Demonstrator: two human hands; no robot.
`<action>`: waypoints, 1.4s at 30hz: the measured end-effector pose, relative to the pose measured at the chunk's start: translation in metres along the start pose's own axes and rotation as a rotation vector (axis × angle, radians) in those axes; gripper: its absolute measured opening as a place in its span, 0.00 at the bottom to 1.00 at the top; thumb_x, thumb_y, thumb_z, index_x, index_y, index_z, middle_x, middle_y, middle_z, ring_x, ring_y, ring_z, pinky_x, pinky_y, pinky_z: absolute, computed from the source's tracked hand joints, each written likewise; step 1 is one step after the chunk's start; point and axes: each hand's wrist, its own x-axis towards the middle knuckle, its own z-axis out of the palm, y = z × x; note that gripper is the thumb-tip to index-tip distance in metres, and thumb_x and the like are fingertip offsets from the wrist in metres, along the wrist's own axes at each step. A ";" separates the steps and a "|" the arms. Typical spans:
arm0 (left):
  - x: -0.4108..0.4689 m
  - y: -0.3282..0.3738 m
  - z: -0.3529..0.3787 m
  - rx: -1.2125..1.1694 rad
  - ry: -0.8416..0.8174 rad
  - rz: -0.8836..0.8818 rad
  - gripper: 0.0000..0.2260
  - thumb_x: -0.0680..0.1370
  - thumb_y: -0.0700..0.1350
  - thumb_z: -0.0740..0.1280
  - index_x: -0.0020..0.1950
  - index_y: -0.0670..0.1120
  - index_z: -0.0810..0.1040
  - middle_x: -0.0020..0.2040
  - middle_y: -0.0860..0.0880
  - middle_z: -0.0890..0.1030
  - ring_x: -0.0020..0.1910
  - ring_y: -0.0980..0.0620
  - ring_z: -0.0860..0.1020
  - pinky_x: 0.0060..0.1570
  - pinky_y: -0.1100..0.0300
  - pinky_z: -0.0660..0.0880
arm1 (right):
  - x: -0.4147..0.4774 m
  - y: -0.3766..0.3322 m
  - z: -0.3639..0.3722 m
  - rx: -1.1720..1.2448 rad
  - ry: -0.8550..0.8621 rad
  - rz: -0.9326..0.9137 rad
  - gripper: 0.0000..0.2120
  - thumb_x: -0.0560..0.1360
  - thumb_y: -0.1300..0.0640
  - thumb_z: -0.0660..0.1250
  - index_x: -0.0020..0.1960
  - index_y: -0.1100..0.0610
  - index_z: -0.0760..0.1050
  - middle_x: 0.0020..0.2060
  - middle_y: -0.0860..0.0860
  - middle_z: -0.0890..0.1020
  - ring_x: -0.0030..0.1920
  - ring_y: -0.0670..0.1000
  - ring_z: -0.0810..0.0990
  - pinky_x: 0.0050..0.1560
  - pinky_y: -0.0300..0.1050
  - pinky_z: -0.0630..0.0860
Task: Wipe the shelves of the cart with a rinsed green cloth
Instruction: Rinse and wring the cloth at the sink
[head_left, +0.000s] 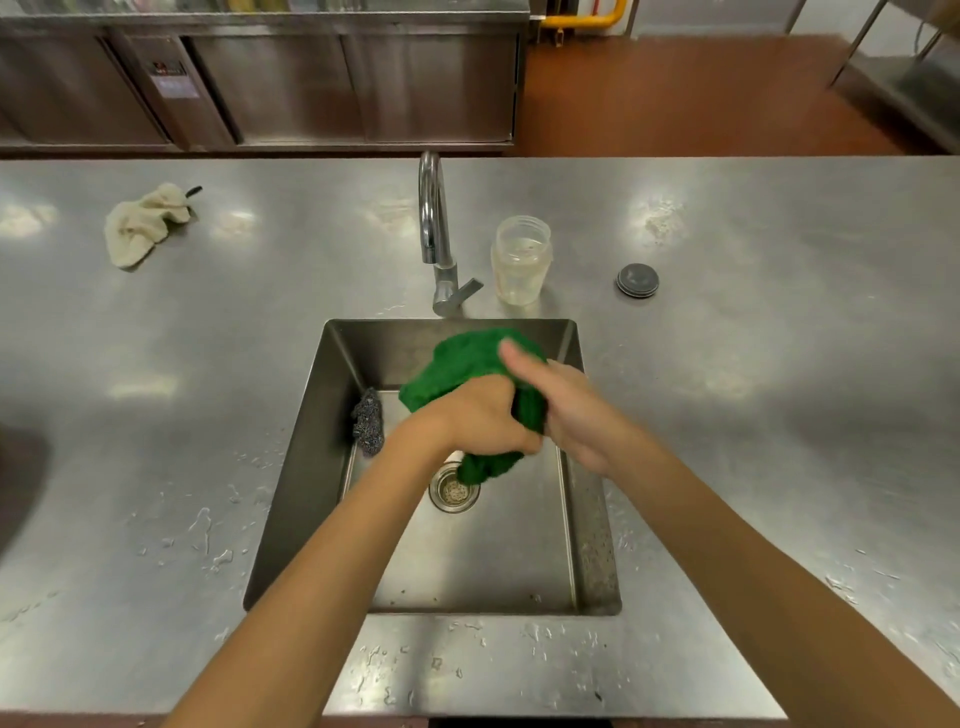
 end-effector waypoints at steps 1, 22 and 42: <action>-0.002 0.001 0.000 0.087 -0.067 -0.030 0.19 0.73 0.46 0.76 0.61 0.43 0.78 0.55 0.45 0.83 0.54 0.46 0.81 0.57 0.51 0.80 | 0.001 0.001 0.005 -0.078 0.090 0.002 0.41 0.58 0.35 0.81 0.64 0.53 0.78 0.57 0.52 0.85 0.59 0.53 0.83 0.64 0.54 0.77; 0.010 -0.054 0.041 -0.347 0.523 0.097 0.32 0.58 0.48 0.76 0.62 0.50 0.75 0.49 0.53 0.83 0.49 0.50 0.82 0.50 0.50 0.81 | -0.024 -0.024 -0.006 -0.647 0.322 -0.226 0.14 0.78 0.47 0.69 0.62 0.49 0.79 0.56 0.49 0.82 0.56 0.46 0.80 0.62 0.48 0.78; -0.016 -0.053 0.071 -1.259 0.272 -0.223 0.38 0.67 0.62 0.72 0.73 0.45 0.71 0.62 0.44 0.82 0.54 0.49 0.79 0.55 0.54 0.75 | 0.010 -0.005 -0.009 -2.067 0.280 -0.709 0.17 0.60 0.65 0.79 0.45 0.59 0.76 0.38 0.57 0.77 0.40 0.60 0.76 0.24 0.44 0.66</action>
